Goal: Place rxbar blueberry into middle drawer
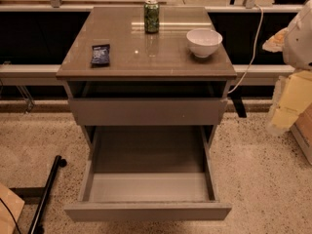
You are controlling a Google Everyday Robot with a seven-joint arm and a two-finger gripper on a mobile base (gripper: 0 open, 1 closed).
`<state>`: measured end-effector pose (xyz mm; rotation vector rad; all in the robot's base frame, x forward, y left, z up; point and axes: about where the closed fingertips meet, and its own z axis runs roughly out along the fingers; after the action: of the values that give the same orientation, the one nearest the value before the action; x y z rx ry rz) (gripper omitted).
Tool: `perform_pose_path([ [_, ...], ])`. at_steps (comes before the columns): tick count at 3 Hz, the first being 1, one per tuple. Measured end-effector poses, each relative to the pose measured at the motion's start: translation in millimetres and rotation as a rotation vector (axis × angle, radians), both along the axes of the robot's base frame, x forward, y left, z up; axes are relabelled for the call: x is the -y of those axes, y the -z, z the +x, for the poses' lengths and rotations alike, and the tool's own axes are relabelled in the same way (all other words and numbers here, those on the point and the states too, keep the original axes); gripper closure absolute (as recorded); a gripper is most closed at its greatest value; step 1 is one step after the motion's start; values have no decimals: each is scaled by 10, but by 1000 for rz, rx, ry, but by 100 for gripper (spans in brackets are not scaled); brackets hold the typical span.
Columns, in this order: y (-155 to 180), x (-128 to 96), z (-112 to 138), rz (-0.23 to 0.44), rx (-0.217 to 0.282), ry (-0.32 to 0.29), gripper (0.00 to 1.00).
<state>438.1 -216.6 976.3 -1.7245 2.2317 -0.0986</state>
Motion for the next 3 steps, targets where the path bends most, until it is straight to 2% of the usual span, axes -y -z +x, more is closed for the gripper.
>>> perform_pose_path([
  [1,0,0,0,0,0,0,0],
  [2,-46,-155,121,52,13,-50,0],
  [3,-126,-522,368,93,74,-140,0],
])
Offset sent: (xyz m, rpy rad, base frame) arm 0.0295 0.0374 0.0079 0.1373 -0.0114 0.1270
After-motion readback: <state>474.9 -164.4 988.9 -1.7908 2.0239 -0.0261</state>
